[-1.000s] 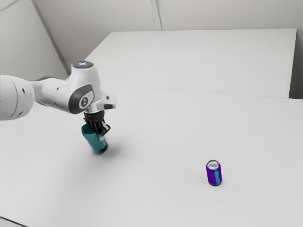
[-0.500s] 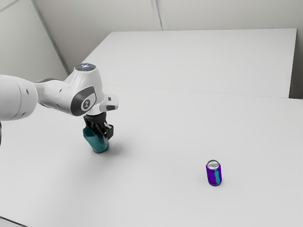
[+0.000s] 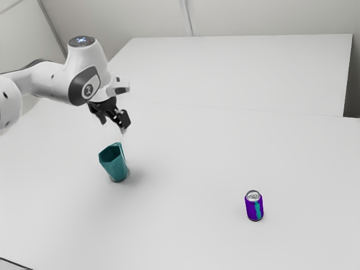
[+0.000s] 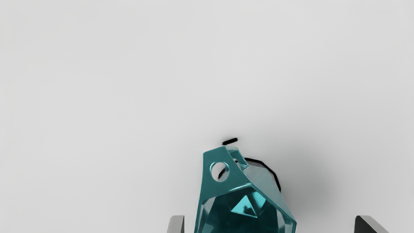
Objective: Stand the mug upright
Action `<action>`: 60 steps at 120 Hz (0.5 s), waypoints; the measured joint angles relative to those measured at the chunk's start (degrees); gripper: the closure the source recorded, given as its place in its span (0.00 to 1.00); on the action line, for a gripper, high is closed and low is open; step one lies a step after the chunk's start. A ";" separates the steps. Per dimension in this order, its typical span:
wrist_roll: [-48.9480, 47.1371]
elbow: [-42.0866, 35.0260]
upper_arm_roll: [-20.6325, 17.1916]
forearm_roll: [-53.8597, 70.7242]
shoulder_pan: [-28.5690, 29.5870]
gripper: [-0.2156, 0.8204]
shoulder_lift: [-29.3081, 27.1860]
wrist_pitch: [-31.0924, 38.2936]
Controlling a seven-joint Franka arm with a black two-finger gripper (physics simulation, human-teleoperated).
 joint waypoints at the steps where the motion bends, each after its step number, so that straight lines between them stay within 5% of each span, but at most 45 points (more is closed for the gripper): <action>1: 0.00 0.42 0.05 -0.10 -0.04 0.24 -0.07 -0.27; 60: -0.90 23.04 5.94 -1.96 -5.04 0.21 -0.89 -20.21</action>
